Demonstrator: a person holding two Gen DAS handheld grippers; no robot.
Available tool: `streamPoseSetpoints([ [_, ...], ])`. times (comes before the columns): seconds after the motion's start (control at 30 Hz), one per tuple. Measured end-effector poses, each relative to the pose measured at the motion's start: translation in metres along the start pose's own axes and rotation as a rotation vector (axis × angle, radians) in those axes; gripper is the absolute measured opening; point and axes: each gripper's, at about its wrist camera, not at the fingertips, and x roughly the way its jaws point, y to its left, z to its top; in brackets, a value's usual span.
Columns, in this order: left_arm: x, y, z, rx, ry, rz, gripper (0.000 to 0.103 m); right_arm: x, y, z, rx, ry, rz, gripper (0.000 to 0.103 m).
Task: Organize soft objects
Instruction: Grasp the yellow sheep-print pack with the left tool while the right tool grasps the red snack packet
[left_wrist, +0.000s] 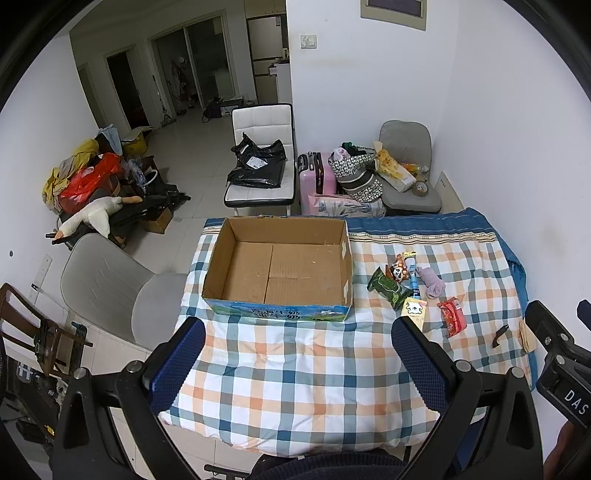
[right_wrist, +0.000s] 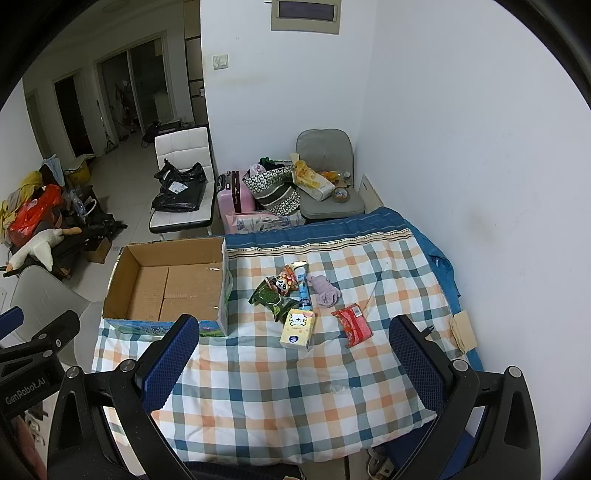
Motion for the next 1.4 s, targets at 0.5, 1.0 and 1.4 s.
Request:
streamPoseSetpoints([
  [0.5,0.004,-0.004,0.011,0.004,0.018,-0.011,0.103,0.002,0.001,0.005,0.007,0.013,0.009,0.103],
  [1.0,0.182,-0.137,0.031,0.185,0.267,-0.227,0.103,0.166,-0.132,0.001,0.228,0.286,-0.053,0.103],
  [1.4,0.382,-0.246,-0.015,0.243,0.614,-0.274,0.103,0.429,-0.191,-0.053,0.19,0.634,0.005,0.102],
])
